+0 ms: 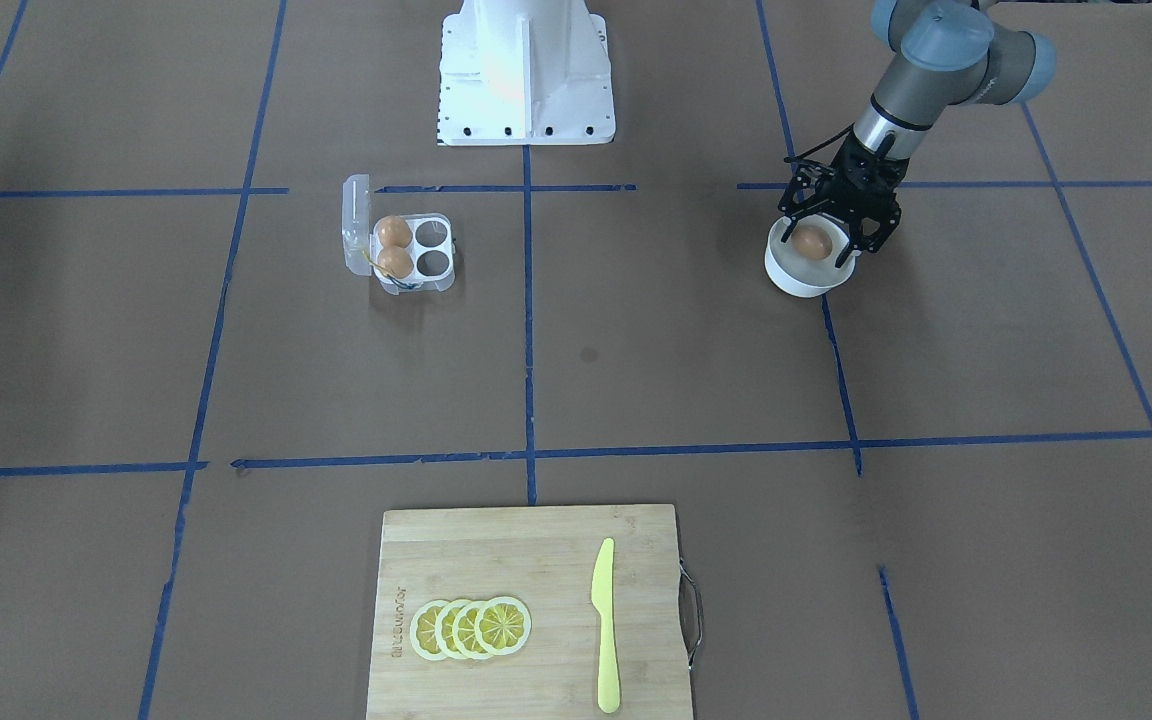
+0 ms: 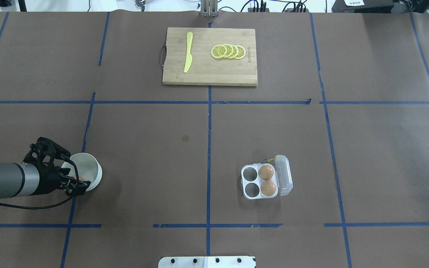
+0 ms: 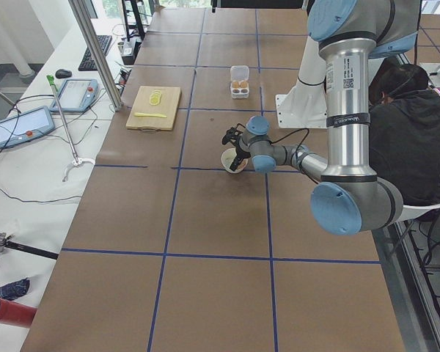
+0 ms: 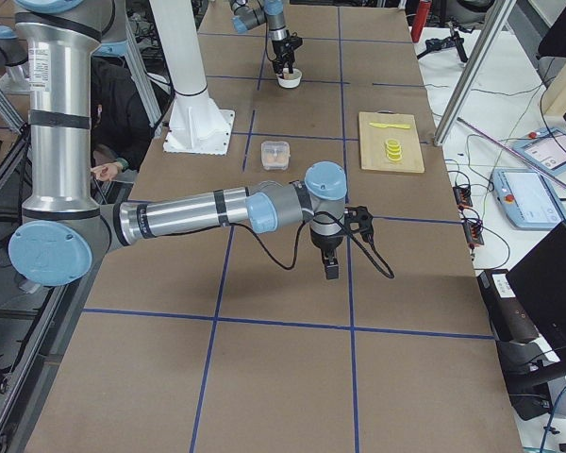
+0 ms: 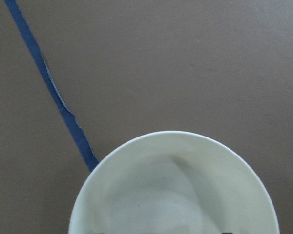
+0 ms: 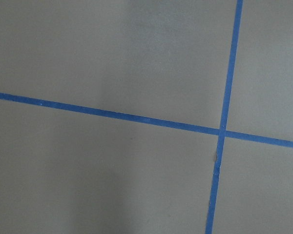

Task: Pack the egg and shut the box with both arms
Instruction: 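Close the left gripper on the brown egg inside the white bowl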

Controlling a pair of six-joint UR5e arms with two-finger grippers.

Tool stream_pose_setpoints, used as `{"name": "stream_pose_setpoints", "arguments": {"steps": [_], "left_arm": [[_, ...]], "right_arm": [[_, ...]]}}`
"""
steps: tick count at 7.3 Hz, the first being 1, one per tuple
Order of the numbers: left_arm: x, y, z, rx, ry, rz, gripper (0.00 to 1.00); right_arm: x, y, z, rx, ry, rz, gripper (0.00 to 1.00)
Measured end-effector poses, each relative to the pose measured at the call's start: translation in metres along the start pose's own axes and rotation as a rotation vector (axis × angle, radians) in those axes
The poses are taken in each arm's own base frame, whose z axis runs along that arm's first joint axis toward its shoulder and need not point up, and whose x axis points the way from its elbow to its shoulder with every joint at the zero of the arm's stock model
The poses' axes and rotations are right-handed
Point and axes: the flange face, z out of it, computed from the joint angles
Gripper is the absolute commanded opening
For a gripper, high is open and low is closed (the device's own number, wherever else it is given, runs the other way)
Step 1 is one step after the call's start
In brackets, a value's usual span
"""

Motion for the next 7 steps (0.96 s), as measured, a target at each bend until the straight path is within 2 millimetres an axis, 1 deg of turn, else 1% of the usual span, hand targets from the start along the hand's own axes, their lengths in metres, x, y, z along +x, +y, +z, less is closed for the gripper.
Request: {"name": "stream_pose_setpoints", "arguments": {"steps": [2, 3, 4, 5, 6, 7], "left_arm": [[0.0001, 0.0023, 0.0035, -0.007, -0.002, 0.002, 0.84], [-0.0001, 0.0035, 0.0051, -0.011, -0.003, 0.002, 0.79], [-0.0005, 0.0043, 0.0062, -0.014, -0.005, 0.002, 0.66], [-0.0006, 0.0045, 0.0066, -0.015, -0.006, 0.002, 0.45], [0.0, 0.0039, 0.0063, -0.013, -0.005, 0.003, 0.27], [0.0008, 0.0034, 0.0055, -0.012, -0.003, 0.003, 0.14]], "right_arm": [[0.001, 0.0015, 0.0008, -0.002, 0.0, 0.003, 1.0], [0.0016, 0.0025, 0.0012, -0.004, 0.001, 0.004, 1.0], [0.0019, 0.003, 0.0012, -0.004, 0.001, 0.005, 1.0], [0.0022, 0.0032, 0.0011, -0.004, 0.001, 0.006, 1.0], [0.0022, 0.0033, 0.0012, -0.004, 0.001, 0.006, 1.0], [0.002, 0.0033, 0.0013, -0.004, 0.001, 0.006, 1.0]]}}
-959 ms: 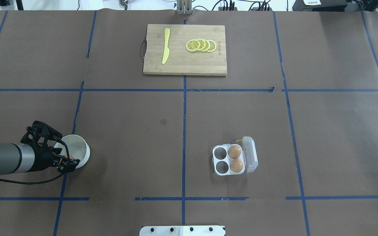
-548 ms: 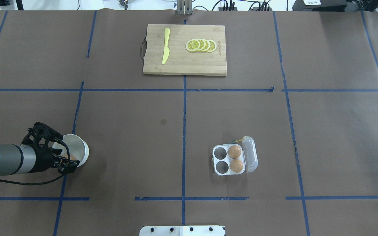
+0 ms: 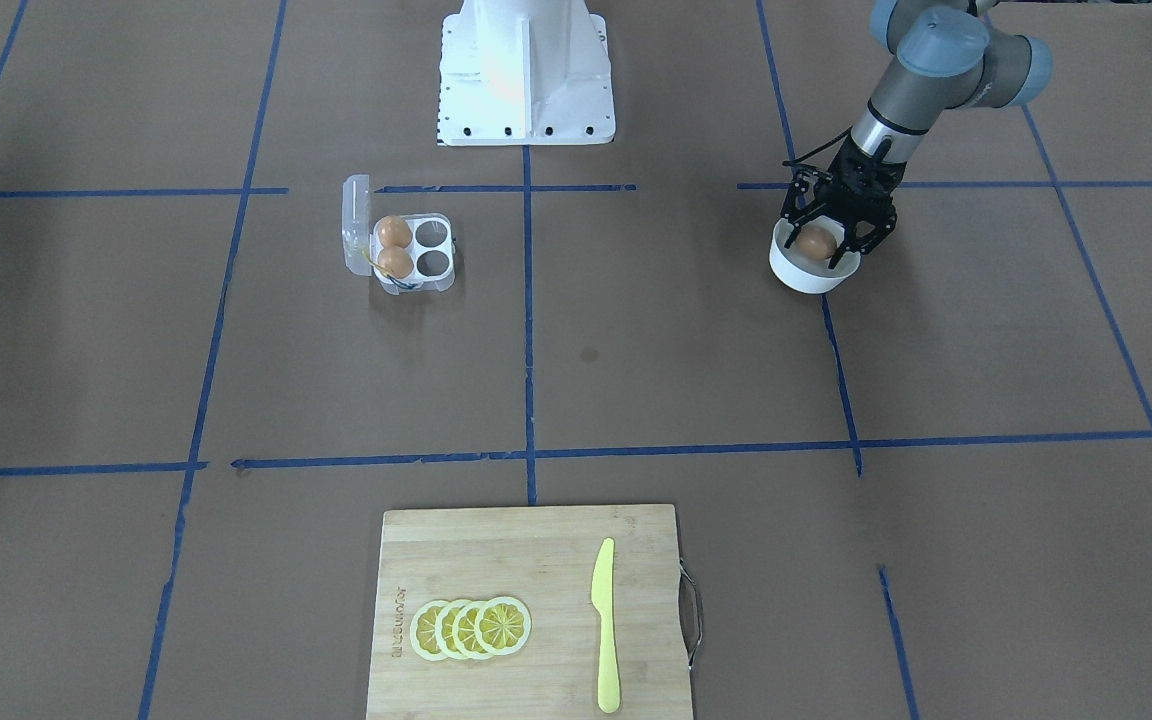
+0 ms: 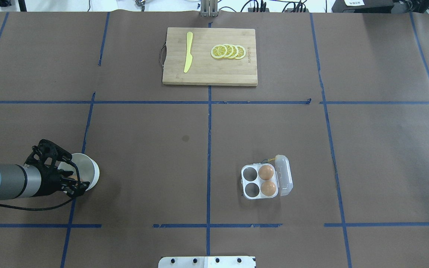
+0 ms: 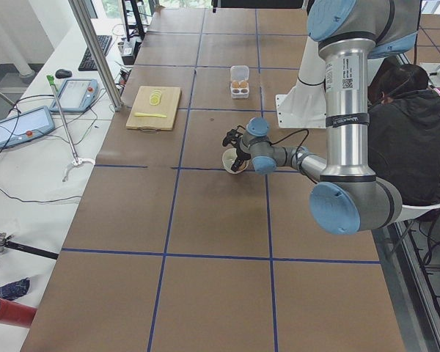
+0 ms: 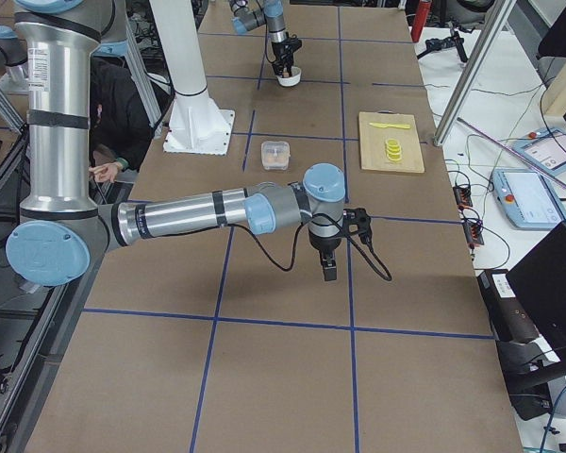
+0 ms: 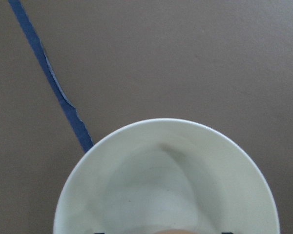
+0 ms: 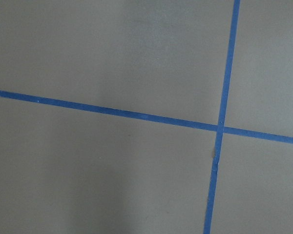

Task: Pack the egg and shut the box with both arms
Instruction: 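Close the left gripper on the brown egg inside the white bowl, then lift the egg with the left gripper and carry it to the carton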

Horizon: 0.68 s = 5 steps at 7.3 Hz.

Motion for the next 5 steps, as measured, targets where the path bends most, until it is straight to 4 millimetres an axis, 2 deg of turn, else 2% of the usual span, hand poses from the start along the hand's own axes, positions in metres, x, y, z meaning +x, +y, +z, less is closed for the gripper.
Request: {"name": "stream_pose_setpoints", "arguments": {"steps": [1, 3, 5], "left_arm": [[0.001, -0.001, -0.002, 0.004, 0.003, 0.001, 0.07], [0.004, -0.007, -0.009, 0.018, 0.013, 0.0, 0.07], [0.016, -0.025, -0.029, 0.066, 0.046, 0.0, 0.09]], "right_arm": [[0.0, 0.0, 0.0, 0.0, 0.0, 0.0, 1.0], [-0.001, 0.0, 0.0, 0.001, 0.0, -0.002, 1.0], [-0.001, -0.001, -0.001, 0.002, -0.001, -0.002, 1.0]]}}
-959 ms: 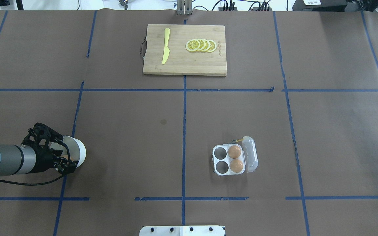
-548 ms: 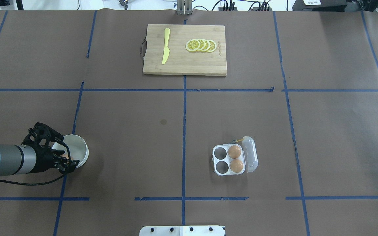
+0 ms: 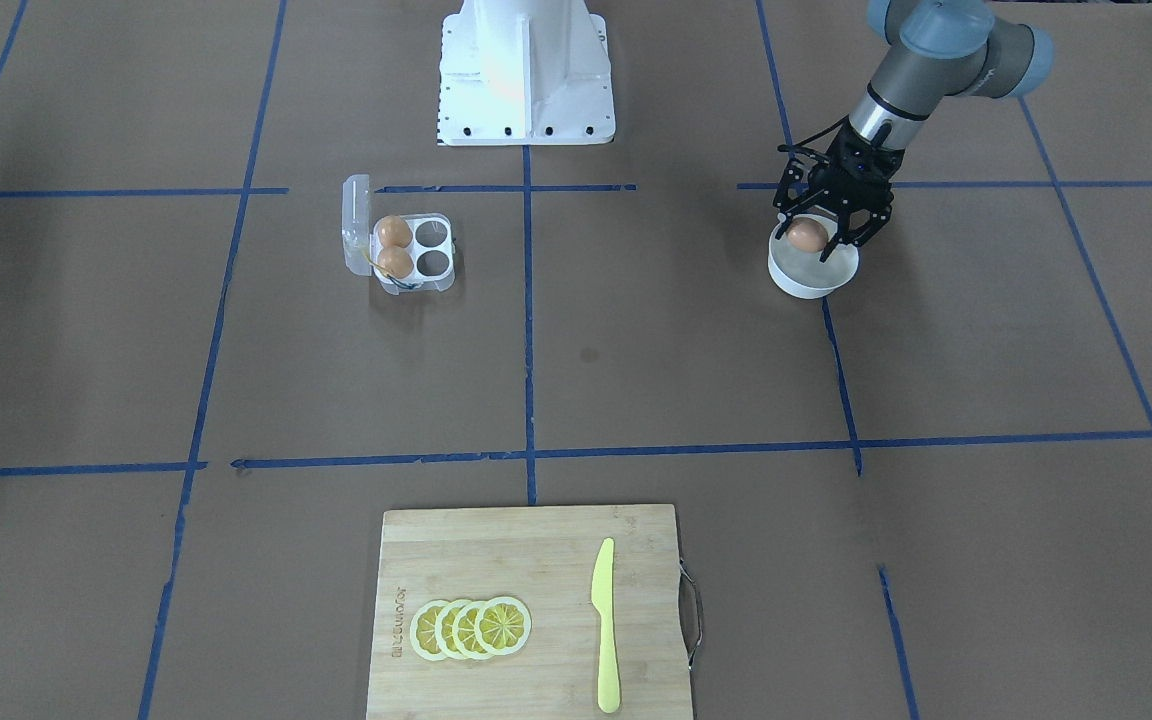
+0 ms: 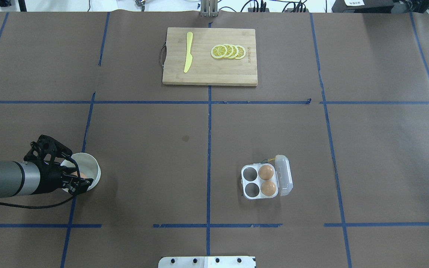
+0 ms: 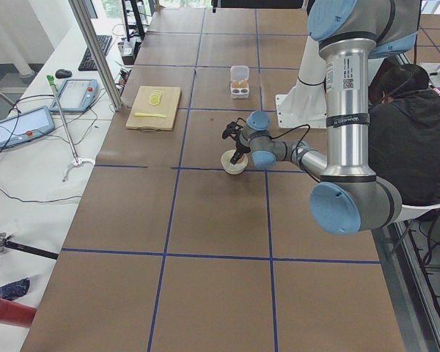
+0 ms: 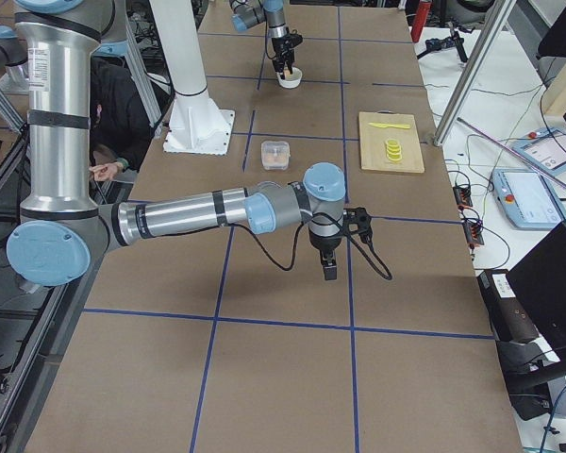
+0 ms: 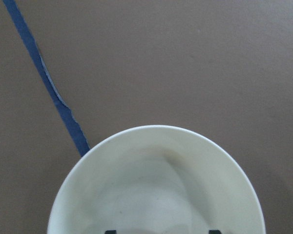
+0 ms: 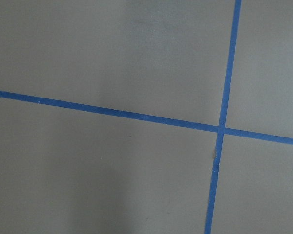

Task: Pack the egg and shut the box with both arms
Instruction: 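Lift the egg with the left gripper and carry it to the carton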

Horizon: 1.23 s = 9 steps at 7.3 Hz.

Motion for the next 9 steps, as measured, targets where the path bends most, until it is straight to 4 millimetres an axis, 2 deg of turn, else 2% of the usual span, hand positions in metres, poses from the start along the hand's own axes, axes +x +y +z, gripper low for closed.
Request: {"name": "stream_pose_setpoints", "arguments": {"steps": [2, 3, 5, 7, 8, 9], "left_arm": [[0.019, -0.04, -0.016, 0.086, 0.044, -0.024, 0.09], [0.037, -0.062, -0.018, 0.124, 0.083, -0.082, 0.1], [0.093, -0.119, -0.016, 0.187, 0.203, -0.296, 0.15], [0.163, -0.176, -0.002, 0.205, 0.332, -0.472, 0.15], [0.198, -0.194, 0.005, 0.2, 0.391, -0.52, 0.17], [0.225, -0.201, 0.011, 0.194, 0.446, -0.547, 0.17]], "right_arm": [[0.0, 0.0, 0.0, 0.001, 0.0, 0.0, 1.0], [0.0, -0.001, 0.0, 0.001, 0.0, 0.001, 1.0], [0.0, -0.001, 0.0, 0.001, 0.0, 0.001, 1.0], [0.001, 0.0, 0.0, 0.0, 0.0, 0.003, 1.0], [0.001, 0.0, 0.0, 0.0, 0.0, 0.003, 1.0], [0.001, 0.0, 0.0, 0.0, 0.001, 0.004, 1.0]]}}
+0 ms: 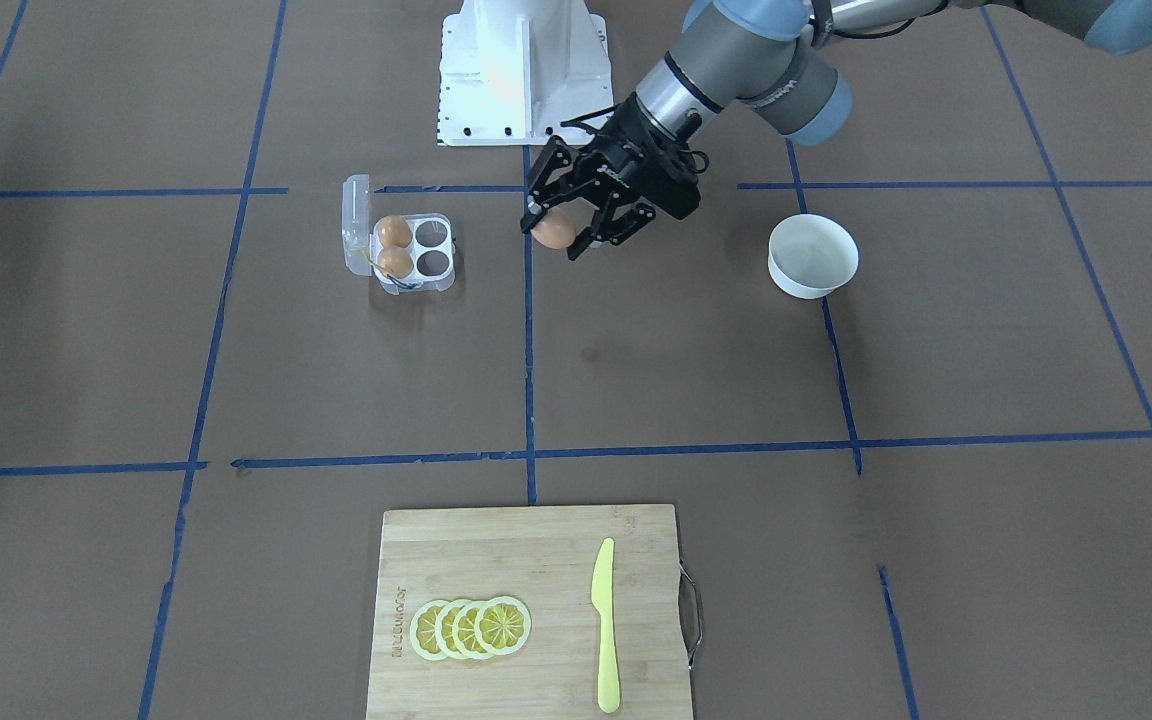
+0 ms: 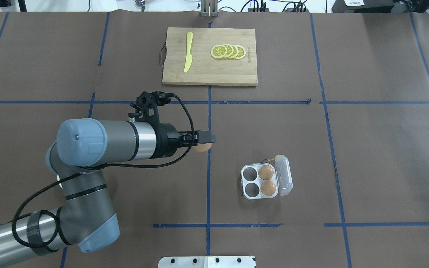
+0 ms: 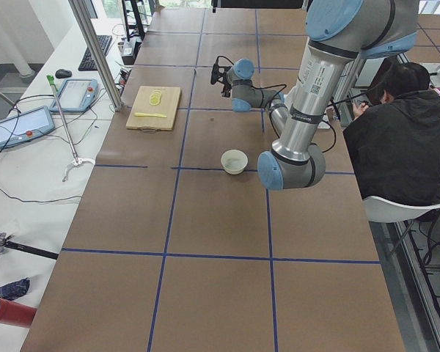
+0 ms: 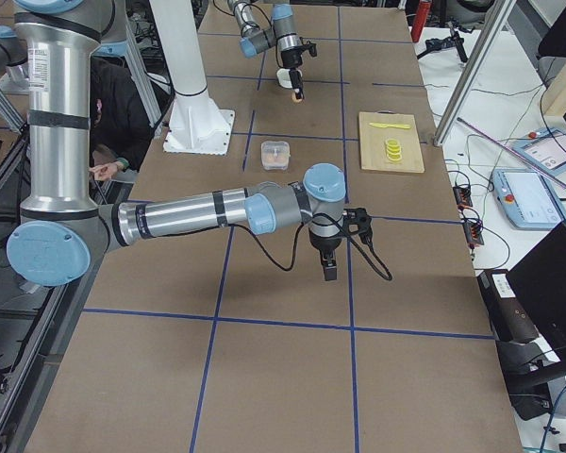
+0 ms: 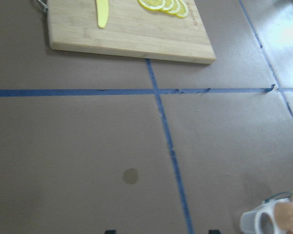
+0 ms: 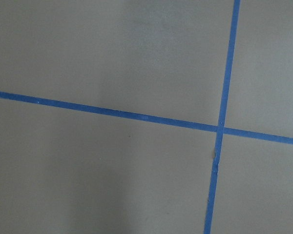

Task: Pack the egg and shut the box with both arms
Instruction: 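Lift the egg with the left gripper and carry it to the carton, then lower the egg into the empty carton slot and open the left gripper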

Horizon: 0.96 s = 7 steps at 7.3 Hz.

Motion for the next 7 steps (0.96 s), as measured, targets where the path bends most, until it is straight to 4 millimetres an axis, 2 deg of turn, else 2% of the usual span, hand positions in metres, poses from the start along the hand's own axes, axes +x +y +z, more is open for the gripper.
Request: {"name": "stream_pose_setpoints", "arguments": {"steps": [4, 6, 7], "left_arm": [[0.038, 0.055, 0.083, 0.071, 0.131, -0.137, 0.22], [0.046, 0.081, 0.118, 0.093, 0.112, -0.188, 0.25], [0.045, 0.09, 0.128, 0.093, 0.099, -0.195, 0.31]], "right_arm": [[0.0, 0.0, 0.0, 0.001, 0.001, 0.002, 1.0], [0.001, 0.0, -0.001, 0.001, 0.001, 0.002, 1.0], [0.001, 0.0, 0.0, 0.001, 0.001, 0.001, 1.0]]}}
